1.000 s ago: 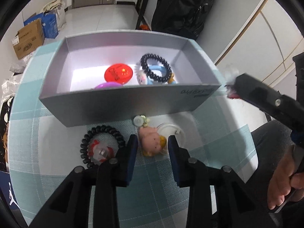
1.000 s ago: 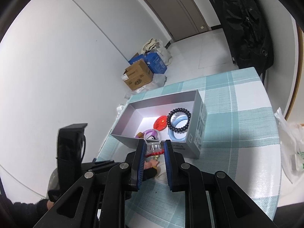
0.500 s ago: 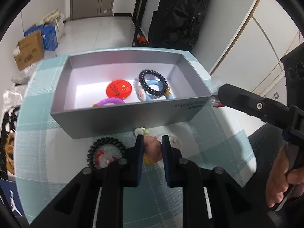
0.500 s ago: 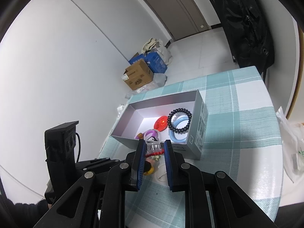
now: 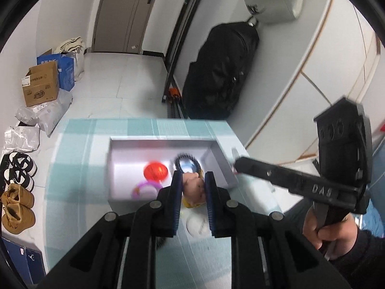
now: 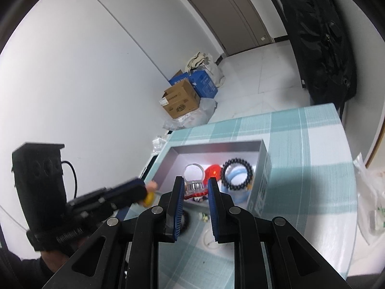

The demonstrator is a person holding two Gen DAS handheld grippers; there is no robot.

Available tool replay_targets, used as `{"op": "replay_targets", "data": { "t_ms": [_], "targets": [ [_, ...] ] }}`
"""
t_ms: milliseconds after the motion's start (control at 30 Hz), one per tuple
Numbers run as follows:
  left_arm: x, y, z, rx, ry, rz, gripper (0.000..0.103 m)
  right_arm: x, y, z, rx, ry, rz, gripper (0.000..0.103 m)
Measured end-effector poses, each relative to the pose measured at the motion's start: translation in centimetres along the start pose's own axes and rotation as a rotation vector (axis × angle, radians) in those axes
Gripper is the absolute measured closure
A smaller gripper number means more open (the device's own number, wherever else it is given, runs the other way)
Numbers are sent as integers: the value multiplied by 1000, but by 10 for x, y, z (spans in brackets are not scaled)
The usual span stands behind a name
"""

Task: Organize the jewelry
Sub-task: 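Carry the ring and figurine into the silver box and open both tools, then lift both tools out of the box back toward the remaining jewelry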

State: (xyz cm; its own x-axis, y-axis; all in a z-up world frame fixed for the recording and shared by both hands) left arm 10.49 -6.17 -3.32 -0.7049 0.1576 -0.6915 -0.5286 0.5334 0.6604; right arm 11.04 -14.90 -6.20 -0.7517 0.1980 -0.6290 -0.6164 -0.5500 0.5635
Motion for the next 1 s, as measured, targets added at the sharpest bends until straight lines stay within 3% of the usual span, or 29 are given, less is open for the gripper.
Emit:
{"op": "replay_targets", "data": {
  "t_ms": [133, 400, 667, 700, 800, 833, 1000],
  "targets": [
    [-18, -17, 17, 2, 10, 2, 89, -10, -13, -1, -8, -11, 33, 84],
    [-12, -48, 37, 42, 63, 67, 89, -18, -55, -4, 11, -2, 111, 84],
    [-8, -63, 42, 150, 159, 135, 88, -14, -79, -5, 49, 51, 153, 80],
    [-9, -63, 44, 151, 168, 136, 82, -12, -79, -6, 62, 59, 160, 74],
    [-11, -58, 49, 144, 189, 112, 41, -12, -72, -3, 66, 91, 138, 63],
    [-12, -55, 49, 153, 194, 102, 38, -13, -70, -3, 70, 101, 129, 53],
    [-14, -47, 46, 145, 187, 79, 37, -17, -48, 4, 86, 141, 60, 36]
  ]
}}
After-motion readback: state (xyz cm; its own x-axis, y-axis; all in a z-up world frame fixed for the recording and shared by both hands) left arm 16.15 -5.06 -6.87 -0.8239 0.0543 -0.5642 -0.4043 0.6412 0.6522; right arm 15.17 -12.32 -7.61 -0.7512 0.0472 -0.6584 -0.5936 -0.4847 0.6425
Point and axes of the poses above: each gripper's, at about its wrist camera, not at the fingertips, and y roughly against the way its jaws point, z to its left, x to its underside, the point moved 9 cm from there along -y, roughly the way its jaws point, and after that the axes turned 3 degrees about -y, right-handed, at the moved point
